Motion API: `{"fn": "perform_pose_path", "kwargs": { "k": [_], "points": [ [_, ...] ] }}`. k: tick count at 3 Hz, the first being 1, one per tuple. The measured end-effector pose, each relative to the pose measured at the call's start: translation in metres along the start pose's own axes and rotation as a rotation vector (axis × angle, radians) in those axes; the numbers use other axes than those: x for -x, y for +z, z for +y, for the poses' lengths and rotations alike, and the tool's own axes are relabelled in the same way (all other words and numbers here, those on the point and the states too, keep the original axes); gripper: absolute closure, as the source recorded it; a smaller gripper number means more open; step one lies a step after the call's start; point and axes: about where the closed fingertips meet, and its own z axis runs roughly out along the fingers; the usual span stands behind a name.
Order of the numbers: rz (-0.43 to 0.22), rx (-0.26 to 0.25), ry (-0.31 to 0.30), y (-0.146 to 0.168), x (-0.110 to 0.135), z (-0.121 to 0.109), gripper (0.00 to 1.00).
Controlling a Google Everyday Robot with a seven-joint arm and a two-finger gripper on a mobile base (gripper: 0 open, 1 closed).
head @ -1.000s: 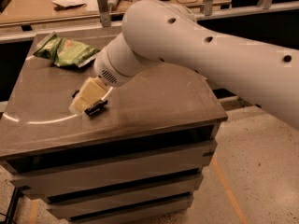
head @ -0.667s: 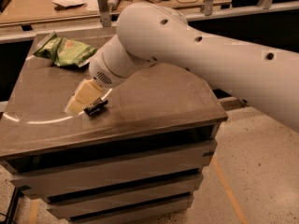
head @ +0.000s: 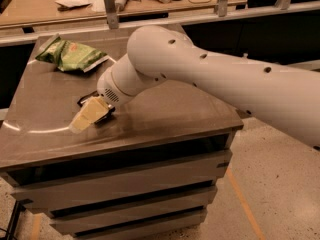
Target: Move rxbar chocolate near green jalapeno chip bag
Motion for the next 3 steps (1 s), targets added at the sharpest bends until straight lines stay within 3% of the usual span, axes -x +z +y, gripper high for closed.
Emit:
{"fn": "perform_pose_path", "kwargs": {
  "k": [1, 3],
  "points": [
    [0.006, 0.002, 0.021, 0.0076, -0.0055, 0.0006, 0.16],
    [0.020, -0.017, 0.028, 0.0066, -0.0114, -0.0044, 0.63]
  ]
}}
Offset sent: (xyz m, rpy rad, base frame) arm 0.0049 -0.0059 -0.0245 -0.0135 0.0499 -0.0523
